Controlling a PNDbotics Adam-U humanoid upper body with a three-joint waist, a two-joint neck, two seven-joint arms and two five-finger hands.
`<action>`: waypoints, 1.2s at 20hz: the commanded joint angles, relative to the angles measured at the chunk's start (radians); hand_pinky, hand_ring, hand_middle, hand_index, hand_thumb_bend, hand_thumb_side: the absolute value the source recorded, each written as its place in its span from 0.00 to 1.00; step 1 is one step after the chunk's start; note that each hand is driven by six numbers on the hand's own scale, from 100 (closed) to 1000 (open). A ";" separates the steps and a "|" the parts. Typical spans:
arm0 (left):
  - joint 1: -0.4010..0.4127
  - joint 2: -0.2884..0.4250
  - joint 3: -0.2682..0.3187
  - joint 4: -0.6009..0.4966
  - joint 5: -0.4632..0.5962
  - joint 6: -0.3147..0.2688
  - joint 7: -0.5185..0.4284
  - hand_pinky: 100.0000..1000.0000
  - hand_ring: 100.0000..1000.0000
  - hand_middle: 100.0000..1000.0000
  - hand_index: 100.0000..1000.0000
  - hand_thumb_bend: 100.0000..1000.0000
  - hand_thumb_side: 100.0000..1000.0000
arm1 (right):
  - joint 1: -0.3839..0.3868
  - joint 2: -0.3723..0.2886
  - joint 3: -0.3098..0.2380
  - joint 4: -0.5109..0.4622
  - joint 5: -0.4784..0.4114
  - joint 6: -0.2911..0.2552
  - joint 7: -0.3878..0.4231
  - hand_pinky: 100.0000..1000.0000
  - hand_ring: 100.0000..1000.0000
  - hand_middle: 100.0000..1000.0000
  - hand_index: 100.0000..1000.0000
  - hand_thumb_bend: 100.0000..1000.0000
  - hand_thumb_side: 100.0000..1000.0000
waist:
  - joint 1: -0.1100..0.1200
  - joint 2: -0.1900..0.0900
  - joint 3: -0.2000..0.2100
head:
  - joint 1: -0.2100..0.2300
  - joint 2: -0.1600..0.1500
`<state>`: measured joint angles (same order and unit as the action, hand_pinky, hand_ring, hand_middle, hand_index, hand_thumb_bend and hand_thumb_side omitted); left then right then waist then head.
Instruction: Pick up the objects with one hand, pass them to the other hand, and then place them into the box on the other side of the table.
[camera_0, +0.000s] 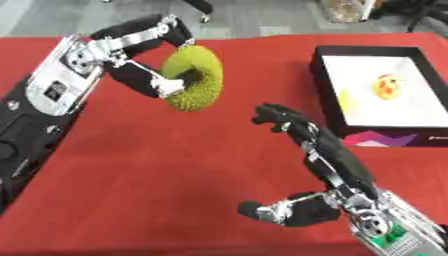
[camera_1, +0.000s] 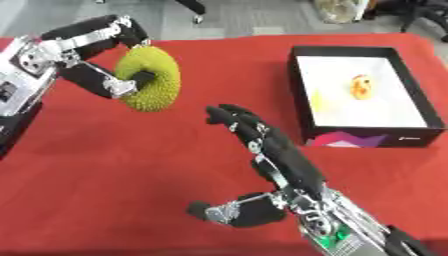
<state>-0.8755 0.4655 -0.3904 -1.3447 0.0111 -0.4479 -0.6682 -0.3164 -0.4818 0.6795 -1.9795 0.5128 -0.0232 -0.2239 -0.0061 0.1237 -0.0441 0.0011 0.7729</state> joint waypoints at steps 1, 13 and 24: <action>-0.029 0.016 0.002 -0.025 0.019 -0.137 -0.152 0.52 0.24 0.18 0.21 0.00 0.18 | -0.008 -0.011 -0.006 -0.020 0.014 0.033 0.008 0.71 0.96 0.78 0.97 0.62 0.33 | 0.001 -0.023 0.000 | -0.012 -0.003; -0.042 -0.009 -0.022 -0.023 0.028 -0.118 -0.123 0.52 0.24 0.18 0.21 0.00 0.19 | -0.085 -0.003 -0.025 -0.020 0.015 0.227 0.013 0.70 0.95 0.77 0.97 0.61 0.31 | 0.006 -0.029 0.000 | -0.043 -0.003; -0.053 -0.047 -0.033 0.000 -0.006 -0.110 -0.086 0.52 0.26 0.19 0.22 0.00 0.19 | -0.194 -0.003 -0.048 -0.020 -0.002 0.356 0.032 0.70 0.94 0.76 0.96 0.60 0.30 | 0.012 -0.028 0.010 | -0.070 -0.003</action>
<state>-0.8991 0.4122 -0.4303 -1.3368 0.0085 -0.4553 -0.6608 -0.4940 -0.4752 0.6470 -1.9795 0.5151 0.3196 -0.1924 0.0051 0.1151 -0.0346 -0.0644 0.7729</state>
